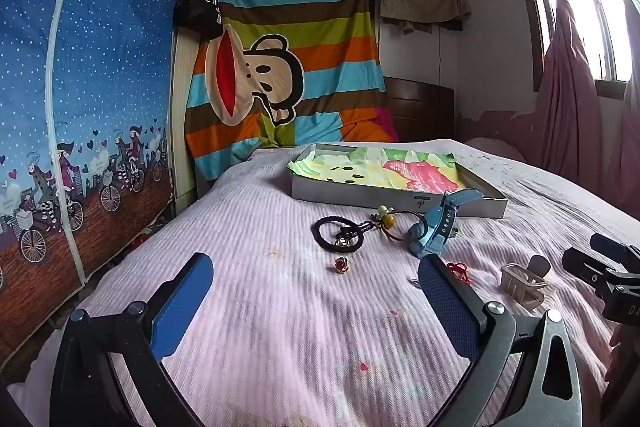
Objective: Organize jewelry
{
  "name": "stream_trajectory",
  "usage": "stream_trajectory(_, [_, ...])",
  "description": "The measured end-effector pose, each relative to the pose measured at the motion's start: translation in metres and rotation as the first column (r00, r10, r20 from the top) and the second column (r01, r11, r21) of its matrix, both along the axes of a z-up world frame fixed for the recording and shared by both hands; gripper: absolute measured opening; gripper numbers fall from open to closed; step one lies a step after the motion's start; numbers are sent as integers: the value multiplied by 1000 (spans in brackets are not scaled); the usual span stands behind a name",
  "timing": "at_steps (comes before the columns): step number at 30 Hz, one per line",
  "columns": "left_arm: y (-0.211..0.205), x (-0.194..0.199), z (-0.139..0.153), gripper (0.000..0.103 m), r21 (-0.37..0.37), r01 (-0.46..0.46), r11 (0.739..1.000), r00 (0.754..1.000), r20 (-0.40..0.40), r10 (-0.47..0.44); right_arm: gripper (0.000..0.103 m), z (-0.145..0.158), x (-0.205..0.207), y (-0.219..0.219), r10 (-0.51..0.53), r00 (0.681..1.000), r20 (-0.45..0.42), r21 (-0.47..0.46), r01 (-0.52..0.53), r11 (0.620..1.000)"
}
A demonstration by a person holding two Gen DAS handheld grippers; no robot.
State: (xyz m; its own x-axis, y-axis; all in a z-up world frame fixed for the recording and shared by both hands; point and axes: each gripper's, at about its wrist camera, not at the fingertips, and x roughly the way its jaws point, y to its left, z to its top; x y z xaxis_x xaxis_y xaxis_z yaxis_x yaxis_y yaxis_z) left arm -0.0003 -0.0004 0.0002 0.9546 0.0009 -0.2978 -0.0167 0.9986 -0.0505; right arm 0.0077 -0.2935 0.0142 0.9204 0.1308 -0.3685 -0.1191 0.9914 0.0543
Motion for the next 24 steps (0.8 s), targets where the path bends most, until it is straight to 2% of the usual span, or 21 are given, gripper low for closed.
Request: stream_trajectory(24, [1, 0, 0, 103, -5, 1, 1000, 1000, -1, -1, 102, 0, 0, 2, 8, 1000, 5, -4, -8, 1000])
